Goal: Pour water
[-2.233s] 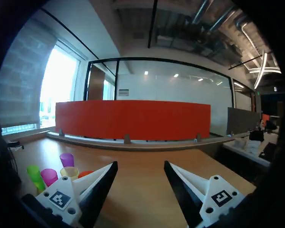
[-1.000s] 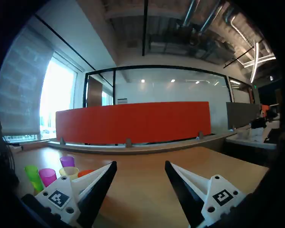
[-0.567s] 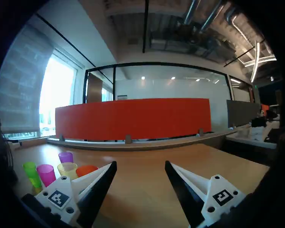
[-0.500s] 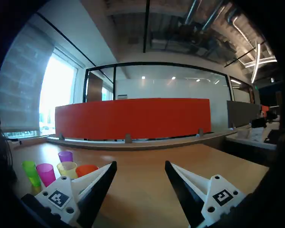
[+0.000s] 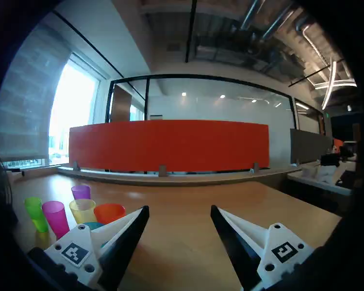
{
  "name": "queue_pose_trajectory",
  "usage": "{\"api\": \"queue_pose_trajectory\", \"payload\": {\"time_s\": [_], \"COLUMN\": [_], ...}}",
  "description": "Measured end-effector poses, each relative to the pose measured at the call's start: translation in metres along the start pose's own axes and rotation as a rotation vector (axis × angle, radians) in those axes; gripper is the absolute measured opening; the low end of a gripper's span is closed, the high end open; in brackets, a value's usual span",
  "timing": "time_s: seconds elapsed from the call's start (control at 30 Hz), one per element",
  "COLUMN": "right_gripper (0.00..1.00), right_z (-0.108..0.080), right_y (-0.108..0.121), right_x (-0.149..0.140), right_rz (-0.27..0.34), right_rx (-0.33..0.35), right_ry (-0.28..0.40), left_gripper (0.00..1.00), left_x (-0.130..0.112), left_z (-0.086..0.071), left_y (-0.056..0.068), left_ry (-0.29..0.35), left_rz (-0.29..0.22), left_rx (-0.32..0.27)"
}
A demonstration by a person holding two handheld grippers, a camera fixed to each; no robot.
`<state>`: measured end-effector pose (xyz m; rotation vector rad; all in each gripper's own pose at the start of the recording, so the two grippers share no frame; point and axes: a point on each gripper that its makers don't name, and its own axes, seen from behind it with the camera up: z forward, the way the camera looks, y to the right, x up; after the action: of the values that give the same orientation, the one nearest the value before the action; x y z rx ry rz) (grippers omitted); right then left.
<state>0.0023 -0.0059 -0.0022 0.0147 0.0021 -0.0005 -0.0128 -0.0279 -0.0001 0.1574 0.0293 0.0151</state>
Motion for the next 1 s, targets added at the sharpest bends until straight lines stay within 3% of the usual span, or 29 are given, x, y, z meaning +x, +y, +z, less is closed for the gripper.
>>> {"api": "queue_pose_trajectory", "payload": {"time_s": [1.0], "right_gripper": [1.00], "right_z": [0.0001], "right_y": [-0.0004], "right_x": [-0.0012], "right_rz": [0.000], "right_rx": [0.007], "right_ry": [-0.003], "left_gripper": [0.90], "left_x": [-0.0008], "left_z": [0.0000], "left_y": [0.0000], "left_ry": [0.000], "left_rz": [0.000], "left_rx": [0.000]}}
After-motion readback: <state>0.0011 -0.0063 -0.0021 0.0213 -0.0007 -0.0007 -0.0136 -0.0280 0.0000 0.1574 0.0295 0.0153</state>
